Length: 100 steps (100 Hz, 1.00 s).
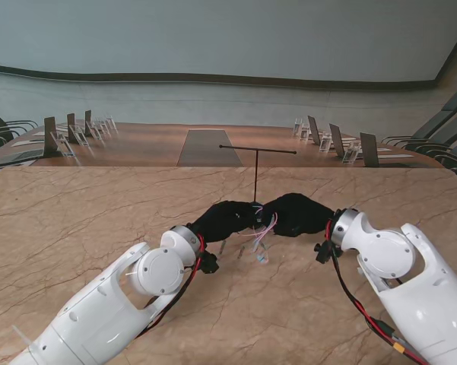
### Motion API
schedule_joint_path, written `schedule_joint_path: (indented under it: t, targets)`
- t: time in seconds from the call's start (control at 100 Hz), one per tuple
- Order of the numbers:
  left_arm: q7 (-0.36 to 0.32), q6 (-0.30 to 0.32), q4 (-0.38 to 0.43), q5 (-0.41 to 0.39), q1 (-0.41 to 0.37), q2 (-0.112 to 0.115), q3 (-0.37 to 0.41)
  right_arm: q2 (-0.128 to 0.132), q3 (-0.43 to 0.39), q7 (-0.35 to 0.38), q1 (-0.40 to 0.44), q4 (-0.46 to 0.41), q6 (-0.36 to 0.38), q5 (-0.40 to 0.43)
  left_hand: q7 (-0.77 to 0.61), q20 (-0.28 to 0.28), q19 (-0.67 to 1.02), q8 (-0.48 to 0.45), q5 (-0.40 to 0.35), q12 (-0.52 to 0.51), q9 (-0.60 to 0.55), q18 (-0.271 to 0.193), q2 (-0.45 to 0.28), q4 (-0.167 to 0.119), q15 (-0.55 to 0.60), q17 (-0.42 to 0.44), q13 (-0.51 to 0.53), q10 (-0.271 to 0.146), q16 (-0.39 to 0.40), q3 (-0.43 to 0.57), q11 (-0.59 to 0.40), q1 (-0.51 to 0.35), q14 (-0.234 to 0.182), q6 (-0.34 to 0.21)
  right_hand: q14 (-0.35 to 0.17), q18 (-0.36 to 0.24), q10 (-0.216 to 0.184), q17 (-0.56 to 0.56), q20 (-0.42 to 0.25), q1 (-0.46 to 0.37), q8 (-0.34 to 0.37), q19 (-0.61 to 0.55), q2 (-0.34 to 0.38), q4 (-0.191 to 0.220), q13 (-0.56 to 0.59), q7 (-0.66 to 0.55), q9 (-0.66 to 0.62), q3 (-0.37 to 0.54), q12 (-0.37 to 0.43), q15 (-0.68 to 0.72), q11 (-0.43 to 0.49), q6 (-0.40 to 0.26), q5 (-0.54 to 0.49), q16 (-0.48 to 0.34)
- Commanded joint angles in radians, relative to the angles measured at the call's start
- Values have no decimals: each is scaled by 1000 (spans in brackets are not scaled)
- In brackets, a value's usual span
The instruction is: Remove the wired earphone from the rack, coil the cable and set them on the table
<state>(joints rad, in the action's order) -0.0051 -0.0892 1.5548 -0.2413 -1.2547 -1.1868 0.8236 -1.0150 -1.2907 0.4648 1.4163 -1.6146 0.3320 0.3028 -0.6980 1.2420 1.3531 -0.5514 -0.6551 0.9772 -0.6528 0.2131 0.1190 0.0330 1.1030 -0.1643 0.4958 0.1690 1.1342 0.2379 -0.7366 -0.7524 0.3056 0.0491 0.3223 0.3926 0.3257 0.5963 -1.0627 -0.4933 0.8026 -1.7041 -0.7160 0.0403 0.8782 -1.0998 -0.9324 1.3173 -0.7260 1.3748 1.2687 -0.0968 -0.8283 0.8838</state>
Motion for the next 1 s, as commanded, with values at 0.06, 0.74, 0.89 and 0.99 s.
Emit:
schedule_joint_path:
  t: [0.06, 0.74, 0.89, 0.99]
  targets:
    - [3, 20, -2, -31, -5, 0, -7, -6, 2, -3, 2, -9, 10, -1, 52, 9, 40, 13, 29, -18, 81, -74, 59, 10, -17, 11, -66, -26, 20, 38, 34, 105, -35, -48, 114, -86, 85, 15, 20, -57, 27, -39, 22, 84, 32, -133, -45, 102, 11, 84, 57, -152, -72, -6]
    - [9, 28, 6, 35, -12, -12, -16, -8, 24, -11, 3, 4, 1, -4, 111, -136, 168, 39, -58, -426, -186, 117, -133, -6, -316, -302, 205, -75, -368, -245, 348, 69, 171, -113, 114, -87, 85, 14, 21, -57, 27, -39, 24, 85, 30, -133, -43, 99, 13, 84, 59, -153, -71, -5]
    - [19, 28, 4, 2, -10, -10, -18, -8, 22, -9, 6, 0, -1, -4, 112, -157, 205, 49, -82, -452, -197, 86, -139, -3, -243, -319, 215, -72, -344, -251, 358, 77, 157, -118, 114, -87, 86, 15, 21, -58, 27, -39, 24, 85, 30, -133, -43, 99, 14, 84, 59, -153, -71, -5]
    - [36, 40, -1, 12, -16, -15, -11, -7, 19, -6, 10, -3, -3, 0, 82, -106, 212, 31, -77, -382, -165, 46, -127, -7, -94, -277, 171, -20, -225, -247, 280, 68, 135, -79, 113, -87, 86, 15, 21, -58, 27, -39, 25, 84, 30, -133, -43, 99, 14, 84, 59, -153, -71, -4]
